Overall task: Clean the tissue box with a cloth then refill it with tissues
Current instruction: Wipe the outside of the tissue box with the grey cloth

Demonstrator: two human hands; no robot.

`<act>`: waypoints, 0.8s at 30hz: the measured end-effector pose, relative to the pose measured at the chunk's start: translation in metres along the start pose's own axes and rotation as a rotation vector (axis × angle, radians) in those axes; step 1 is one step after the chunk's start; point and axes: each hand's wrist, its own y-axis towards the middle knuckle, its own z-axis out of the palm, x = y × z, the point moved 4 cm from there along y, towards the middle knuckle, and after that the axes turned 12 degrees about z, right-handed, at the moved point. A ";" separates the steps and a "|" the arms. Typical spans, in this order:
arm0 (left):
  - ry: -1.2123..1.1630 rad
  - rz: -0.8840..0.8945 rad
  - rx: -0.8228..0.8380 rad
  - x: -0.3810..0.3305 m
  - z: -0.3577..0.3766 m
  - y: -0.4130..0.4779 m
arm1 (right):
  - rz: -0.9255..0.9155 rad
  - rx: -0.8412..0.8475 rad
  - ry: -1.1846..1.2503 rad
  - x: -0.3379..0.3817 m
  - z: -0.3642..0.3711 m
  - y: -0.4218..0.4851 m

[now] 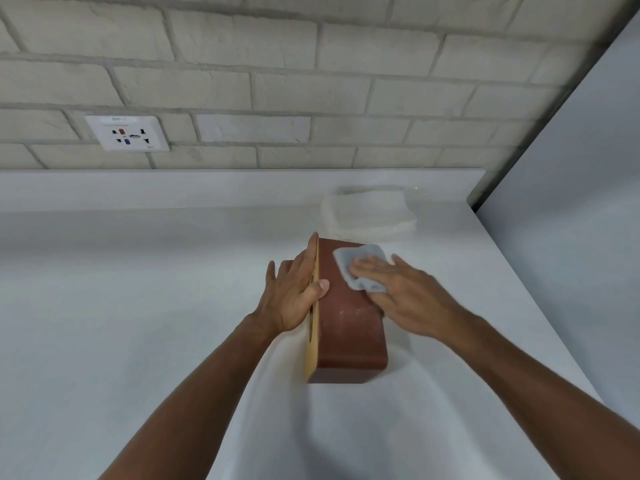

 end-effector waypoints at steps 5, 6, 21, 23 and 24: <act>-0.016 0.009 -0.009 0.000 0.003 0.001 | 0.044 -0.067 -0.032 0.023 -0.005 0.020; -0.011 0.011 -0.006 0.001 0.003 0.001 | 0.007 -0.032 -0.015 0.032 0.001 0.014; -0.093 0.245 0.009 -0.011 -0.010 -0.024 | 0.177 -0.016 -0.026 -0.003 -0.008 -0.002; -0.091 0.221 0.037 -0.015 -0.013 -0.024 | 0.153 -0.022 -0.012 -0.003 -0.004 -0.001; -0.105 0.195 0.045 -0.016 -0.015 -0.022 | 0.145 -0.028 0.000 -0.003 -0.003 -0.001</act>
